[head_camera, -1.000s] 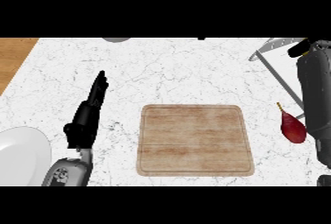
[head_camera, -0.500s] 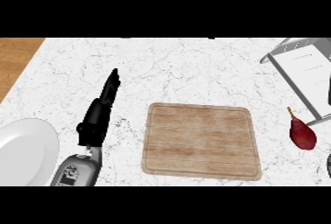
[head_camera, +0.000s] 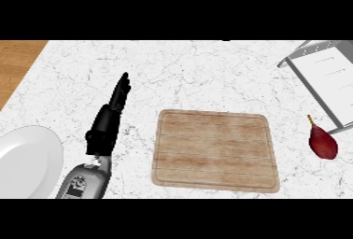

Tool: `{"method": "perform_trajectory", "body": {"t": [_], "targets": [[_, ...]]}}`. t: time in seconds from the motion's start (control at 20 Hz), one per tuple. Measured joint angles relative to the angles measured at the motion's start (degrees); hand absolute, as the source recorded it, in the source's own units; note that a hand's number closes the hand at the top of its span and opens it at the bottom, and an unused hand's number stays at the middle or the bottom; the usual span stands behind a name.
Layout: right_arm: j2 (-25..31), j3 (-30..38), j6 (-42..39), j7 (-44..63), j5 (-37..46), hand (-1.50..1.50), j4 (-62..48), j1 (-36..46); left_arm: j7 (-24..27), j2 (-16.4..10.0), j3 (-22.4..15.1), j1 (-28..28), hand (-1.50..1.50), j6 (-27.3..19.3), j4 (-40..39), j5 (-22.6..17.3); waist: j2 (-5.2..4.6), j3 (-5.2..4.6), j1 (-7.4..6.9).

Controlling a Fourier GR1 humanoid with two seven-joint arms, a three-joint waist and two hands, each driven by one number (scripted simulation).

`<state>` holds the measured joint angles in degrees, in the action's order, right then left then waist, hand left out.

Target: Pick the lemon from the cutting board and place it in the tiered basket

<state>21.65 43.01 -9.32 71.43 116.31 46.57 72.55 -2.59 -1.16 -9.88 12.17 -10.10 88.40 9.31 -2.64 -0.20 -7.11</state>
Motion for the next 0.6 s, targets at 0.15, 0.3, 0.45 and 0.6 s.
{"method": "perform_trajectory", "body": {"t": [0.15,0.3,0.45,0.6], "targets": [[-0.23,2.8,-0.11,-0.01,3.39,1.5,-0.93,0.59,-0.18,-0.09,0.25,0.37,0.0,0.01,-0.33,0.0,0.08,0.04,0.41],[-1.03,5.56,-0.14,0.01,6.47,1.5,-1.75,0.62,0.17,-0.06,0.42,0.39,0.0,-0.31,-0.82,-0.01,0.14,0.07,0.78],[-1.56,8.77,0.0,0.03,8.61,1.5,-1.76,0.86,0.42,-0.06,0.68,0.41,0.0,-0.48,-1.07,0.02,0.31,0.11,1.2],[-2.4,12.2,2.42,0.3,9.33,-1.5,1.69,0.39,0.19,-0.15,1.04,0.47,0.0,-0.51,-1.1,-0.15,0.38,0.19,1.49]]}}
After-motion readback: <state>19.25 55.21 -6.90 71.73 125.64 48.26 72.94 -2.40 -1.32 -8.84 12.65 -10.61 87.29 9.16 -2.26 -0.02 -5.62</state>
